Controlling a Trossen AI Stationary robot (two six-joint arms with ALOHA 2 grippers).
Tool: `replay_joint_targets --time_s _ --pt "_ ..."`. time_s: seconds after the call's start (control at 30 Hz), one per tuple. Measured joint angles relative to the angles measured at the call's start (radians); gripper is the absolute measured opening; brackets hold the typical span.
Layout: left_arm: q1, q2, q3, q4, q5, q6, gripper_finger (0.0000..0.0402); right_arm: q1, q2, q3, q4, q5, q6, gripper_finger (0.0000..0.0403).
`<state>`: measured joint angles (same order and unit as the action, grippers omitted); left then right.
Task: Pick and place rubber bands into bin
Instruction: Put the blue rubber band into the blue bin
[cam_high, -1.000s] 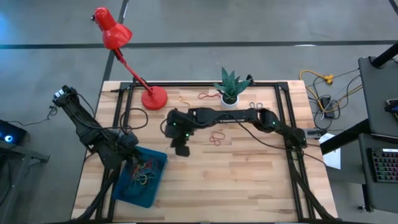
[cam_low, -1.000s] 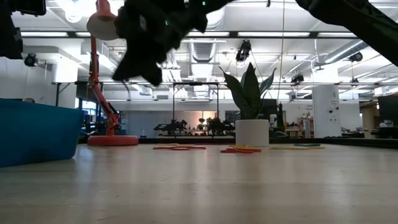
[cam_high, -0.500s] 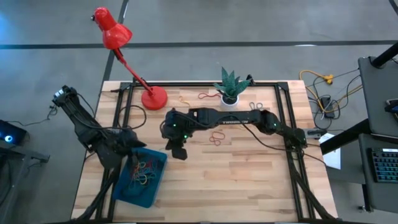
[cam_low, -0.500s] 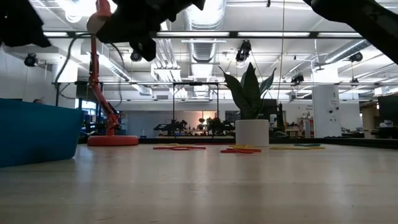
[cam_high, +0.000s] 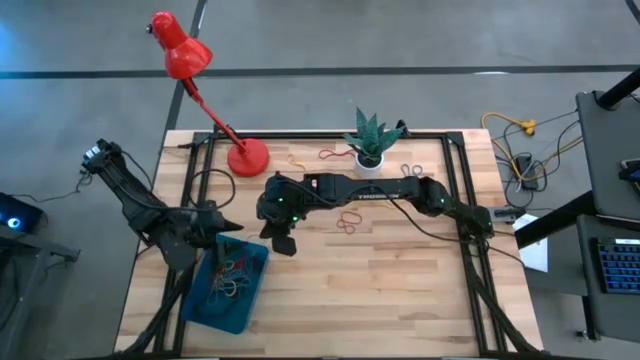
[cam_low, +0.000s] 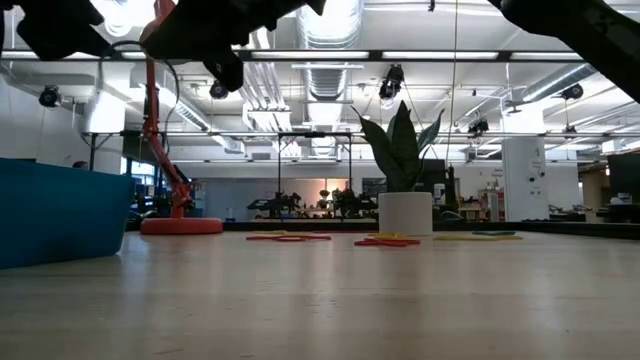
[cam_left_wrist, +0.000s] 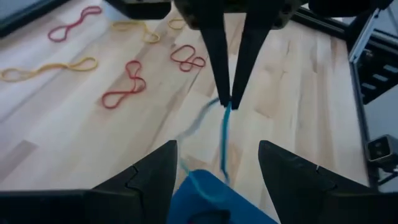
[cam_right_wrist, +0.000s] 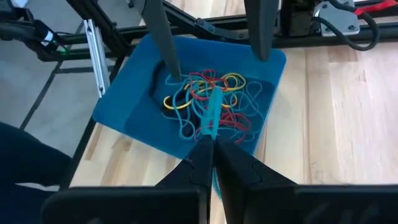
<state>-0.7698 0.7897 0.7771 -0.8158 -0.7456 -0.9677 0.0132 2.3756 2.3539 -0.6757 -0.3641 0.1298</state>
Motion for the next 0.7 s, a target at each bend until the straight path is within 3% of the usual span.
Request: replay_joint_targets --time_s 0.5,0.7 --pt "0.076 0.109 0.0 0.134 0.046 0.219 0.0209 0.002 0.0 0.0 0.037 0.0 0.02 0.0009" --pt "0.092 0.136 0.0 0.134 0.064 0.218 0.017 0.002 0.0 0.0 0.034 -0.011 0.018 0.0009"
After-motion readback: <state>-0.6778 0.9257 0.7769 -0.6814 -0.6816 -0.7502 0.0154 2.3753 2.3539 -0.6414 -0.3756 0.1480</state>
